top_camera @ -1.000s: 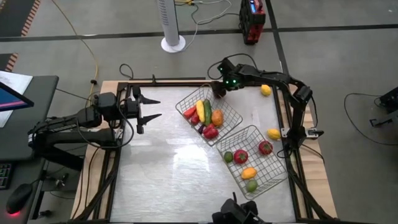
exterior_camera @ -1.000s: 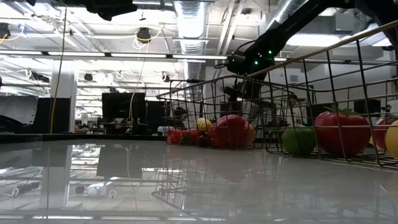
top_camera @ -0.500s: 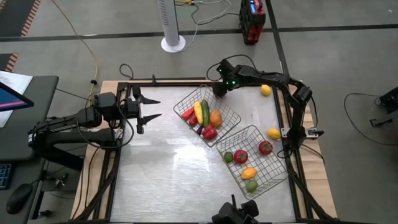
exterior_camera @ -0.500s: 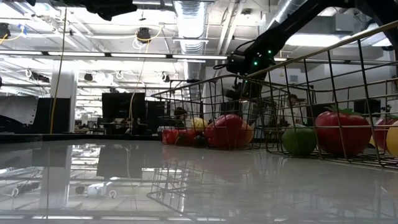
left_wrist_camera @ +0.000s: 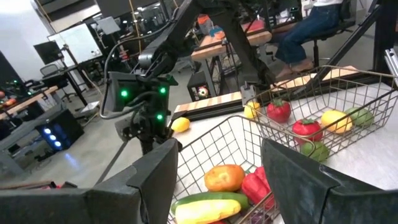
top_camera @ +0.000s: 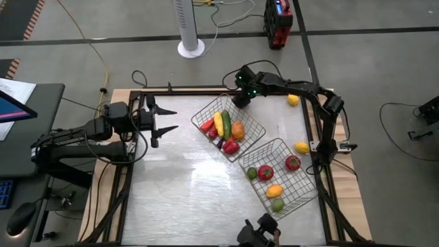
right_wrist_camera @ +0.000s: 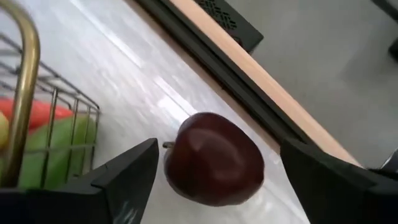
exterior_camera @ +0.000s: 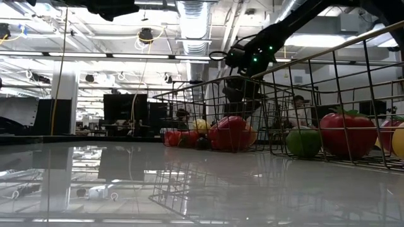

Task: Sort produce into baskets
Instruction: Put the apple into the right wire basket

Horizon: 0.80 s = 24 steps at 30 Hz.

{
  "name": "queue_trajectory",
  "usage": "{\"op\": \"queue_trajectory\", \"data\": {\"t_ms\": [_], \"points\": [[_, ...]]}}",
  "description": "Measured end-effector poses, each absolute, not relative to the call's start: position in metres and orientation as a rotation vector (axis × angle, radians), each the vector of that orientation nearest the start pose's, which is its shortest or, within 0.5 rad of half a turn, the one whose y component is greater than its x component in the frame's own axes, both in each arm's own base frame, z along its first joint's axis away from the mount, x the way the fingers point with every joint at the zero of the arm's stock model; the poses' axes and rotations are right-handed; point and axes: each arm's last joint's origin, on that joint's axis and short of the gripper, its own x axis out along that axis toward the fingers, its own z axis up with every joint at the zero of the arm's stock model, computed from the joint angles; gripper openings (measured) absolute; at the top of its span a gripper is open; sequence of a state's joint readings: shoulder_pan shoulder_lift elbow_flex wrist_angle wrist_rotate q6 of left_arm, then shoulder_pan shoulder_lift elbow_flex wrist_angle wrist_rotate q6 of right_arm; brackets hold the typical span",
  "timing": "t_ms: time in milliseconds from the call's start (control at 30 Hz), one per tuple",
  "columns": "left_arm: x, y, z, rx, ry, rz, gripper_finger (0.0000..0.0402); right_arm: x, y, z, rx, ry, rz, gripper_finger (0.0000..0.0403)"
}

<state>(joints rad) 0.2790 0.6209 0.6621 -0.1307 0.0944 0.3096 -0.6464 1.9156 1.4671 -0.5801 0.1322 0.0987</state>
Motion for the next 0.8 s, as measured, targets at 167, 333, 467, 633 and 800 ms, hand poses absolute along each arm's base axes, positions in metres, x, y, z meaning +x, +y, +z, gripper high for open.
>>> {"op": "queue_trajectory", "data": {"t_ms": [167, 333, 467, 633, 800], "points": [[0.139, 0.037, 0.319, 0.292, 0.115, 0.17, 0.0219, 0.319, -0.249, 0.216, 0.257, 1.037, -0.701, 0.039], [0.139, 0.037, 0.319, 0.293, 0.116, 0.169, 0.0219, 0.316, -0.253, 0.214, 0.202, 1.073, -0.655, 0.0397], [0.139, 0.037, 0.319, 0.297, 0.116, 0.169, 0.0219, 0.317, -0.255, 0.21, 0.193, 1.081, -0.617, 0.0399], [0.139, 0.037, 0.319, 0.298, 0.116, 0.169, 0.0219, 0.319, -0.257, 0.205, 0.182, 1.083, -0.599, 0.0399], [0.139, 0.037, 0.318, 0.297, 0.117, 0.173, 0.0219, 0.317, -0.259, 0.207, 0.239, 1.097, -0.552, 0.0398]]}}
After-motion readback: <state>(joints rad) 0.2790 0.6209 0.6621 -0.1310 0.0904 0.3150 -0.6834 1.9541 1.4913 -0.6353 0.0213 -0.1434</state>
